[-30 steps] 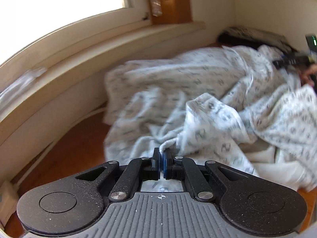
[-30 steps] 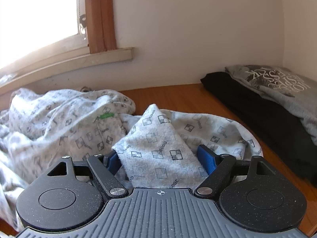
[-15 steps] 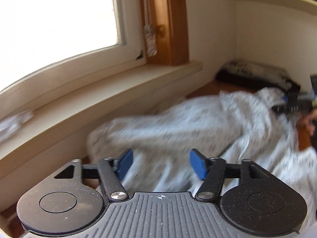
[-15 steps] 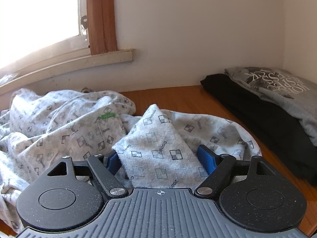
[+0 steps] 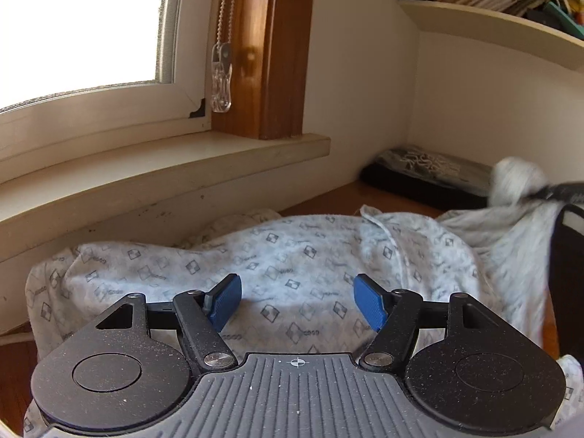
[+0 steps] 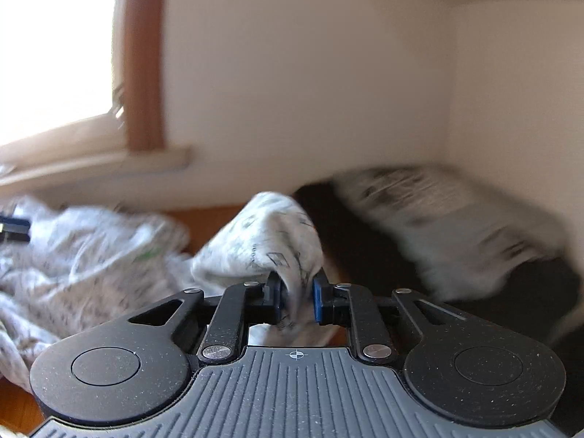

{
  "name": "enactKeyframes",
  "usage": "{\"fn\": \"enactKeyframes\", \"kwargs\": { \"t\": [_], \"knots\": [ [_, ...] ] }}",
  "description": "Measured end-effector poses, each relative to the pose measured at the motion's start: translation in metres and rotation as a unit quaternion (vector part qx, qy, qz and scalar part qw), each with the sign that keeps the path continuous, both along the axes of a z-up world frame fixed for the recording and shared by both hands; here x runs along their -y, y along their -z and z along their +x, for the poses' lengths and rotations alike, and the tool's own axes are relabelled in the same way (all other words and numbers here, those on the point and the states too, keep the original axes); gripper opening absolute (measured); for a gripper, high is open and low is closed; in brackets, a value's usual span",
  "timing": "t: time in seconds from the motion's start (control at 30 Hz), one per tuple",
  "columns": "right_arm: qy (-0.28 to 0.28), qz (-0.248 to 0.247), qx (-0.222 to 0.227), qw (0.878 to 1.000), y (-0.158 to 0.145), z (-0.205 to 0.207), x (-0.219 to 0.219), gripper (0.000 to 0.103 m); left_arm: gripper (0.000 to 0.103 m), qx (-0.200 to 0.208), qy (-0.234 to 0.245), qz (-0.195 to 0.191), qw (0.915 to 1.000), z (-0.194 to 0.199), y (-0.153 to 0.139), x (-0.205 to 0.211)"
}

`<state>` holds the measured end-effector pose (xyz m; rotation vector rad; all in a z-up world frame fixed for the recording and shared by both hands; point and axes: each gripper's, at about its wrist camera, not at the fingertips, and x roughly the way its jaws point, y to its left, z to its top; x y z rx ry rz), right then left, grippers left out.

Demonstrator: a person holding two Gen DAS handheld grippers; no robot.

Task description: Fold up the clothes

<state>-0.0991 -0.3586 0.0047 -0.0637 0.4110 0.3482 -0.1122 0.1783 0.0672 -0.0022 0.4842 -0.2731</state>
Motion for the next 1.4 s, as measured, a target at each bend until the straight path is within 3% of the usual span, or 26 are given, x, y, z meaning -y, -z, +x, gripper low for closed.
{"fn": "enactKeyframes", "kwargs": {
  "t": [0.1,0.17,0.23,0.3,0.37,0.43,0.6,0.8,0.83,0.87,0.9,0.97,1.03,1.2,1.27,1.33,1.4],
  "knots": [
    [0.033,-0.004,-0.022,0.999,-0.026,-0.017,0.026,0.023,0.072,0.004,0.001,-0.003,1.0,-0.002,-0.003,-0.002],
    [0.04,-0.02,-0.043,0.998,-0.028,-0.022,0.032,0.042,0.073,0.005,0.002,-0.003,1.0,-0.002,-0.004,-0.002],
    [0.04,-0.033,-0.056,0.997,-0.024,-0.022,0.034,0.051,0.073,0.0,0.002,-0.001,1.0,0.0,-0.002,-0.001],
    [0.043,-0.042,-0.055,0.997,-0.022,-0.021,0.035,0.052,0.073,-0.003,0.0,0.007,1.0,0.001,0.001,0.0],
    [0.042,-0.027,-0.038,0.998,-0.023,-0.02,0.034,0.061,0.073,-0.006,-0.001,0.011,0.9999,0.002,0.003,0.0],
    [0.035,-0.012,-0.034,0.999,-0.02,-0.014,0.028,0.064,0.073,-0.008,-0.002,0.012,0.9999,0.003,0.005,0.0],
    [-0.017,-0.042,-0.074,0.996,0.015,0.03,-0.032,0.064,0.077,-0.005,0.0,0.019,0.9998,0.001,0.007,0.002],
    [-0.019,-0.083,-0.129,0.988,0.062,0.08,-0.078,0.061,0.077,-0.005,0.005,0.02,0.9998,0.0,0.007,0.003],
    [-0.019,-0.083,-0.137,0.987,0.067,0.084,-0.078,0.053,0.077,-0.006,0.006,0.02,0.9998,0.0,0.007,0.003],
    [-0.021,-0.08,-0.143,0.986,0.07,0.087,-0.076,0.036,0.077,-0.006,0.006,0.02,0.9998,0.0,0.007,0.003],
    [-0.026,-0.075,-0.144,0.986,0.069,0.086,-0.072,0.031,0.077,-0.006,0.006,0.02,0.9998,0.0,0.007,0.003],
    [-0.018,-0.084,-0.145,0.986,0.065,0.08,-0.063,0.007,0.077,-0.006,0.007,0.022,0.9997,0.001,0.008,0.004],
    [-0.003,-0.102,-0.134,0.986,0.054,0.069,-0.05,0.004,0.078,-0.007,0.008,0.024,0.9997,0.0,0.008,0.005],
    [0.082,-0.141,-0.078,0.984,0.002,0.035,-0.002,0.004,0.078,-0.007,0.008,0.022,0.9997,0.001,0.009,0.005],
    [0.103,-0.122,-0.078,0.984,-0.012,0.028,0.018,0.009,0.078,-0.007,0.009,0.023,0.9997,0.0,0.009,0.005],
    [0.087,-0.088,-0.087,0.989,-0.016,0.026,0.028,0.01,0.078,-0.007,0.01,0.023,0.9997,0.0,0.009,0.005],
    [0.087,-0.08,-0.089,0.989,-0.014,0.026,0.023,0.021,0.078,-0.006,0.009,0.022,0.9997,0.0,0.009,0.004]
  ]
}}
